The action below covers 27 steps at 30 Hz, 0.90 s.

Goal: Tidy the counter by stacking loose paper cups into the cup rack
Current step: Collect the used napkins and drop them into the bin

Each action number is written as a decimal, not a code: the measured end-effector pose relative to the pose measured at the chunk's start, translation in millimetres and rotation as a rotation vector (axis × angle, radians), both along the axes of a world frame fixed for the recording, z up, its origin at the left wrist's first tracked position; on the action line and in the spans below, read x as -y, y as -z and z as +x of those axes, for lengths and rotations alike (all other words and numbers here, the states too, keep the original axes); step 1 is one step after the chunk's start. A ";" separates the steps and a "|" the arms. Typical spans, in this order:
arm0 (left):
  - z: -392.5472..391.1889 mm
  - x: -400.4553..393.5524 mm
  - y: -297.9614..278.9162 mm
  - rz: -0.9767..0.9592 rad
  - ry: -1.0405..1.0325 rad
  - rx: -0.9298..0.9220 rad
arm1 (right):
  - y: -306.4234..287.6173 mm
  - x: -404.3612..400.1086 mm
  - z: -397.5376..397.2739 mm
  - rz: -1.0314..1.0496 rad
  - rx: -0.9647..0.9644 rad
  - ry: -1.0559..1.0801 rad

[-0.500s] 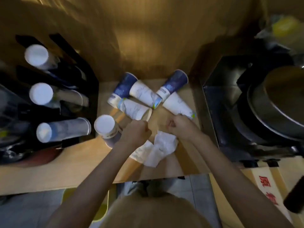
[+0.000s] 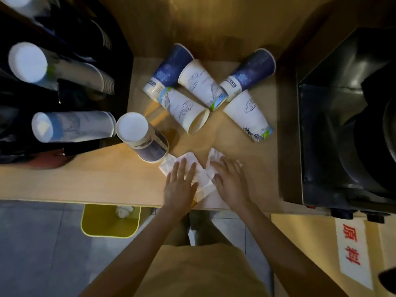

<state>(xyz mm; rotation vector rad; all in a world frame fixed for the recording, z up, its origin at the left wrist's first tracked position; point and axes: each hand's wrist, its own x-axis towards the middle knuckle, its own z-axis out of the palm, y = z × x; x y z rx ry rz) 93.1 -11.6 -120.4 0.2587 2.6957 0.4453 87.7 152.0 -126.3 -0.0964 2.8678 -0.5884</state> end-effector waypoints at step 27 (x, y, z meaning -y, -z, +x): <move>140.7 203.2 -14.9 0.222 -0.809 -0.091 | -31.0 199.5 39.5 -0.573 0.287 -0.285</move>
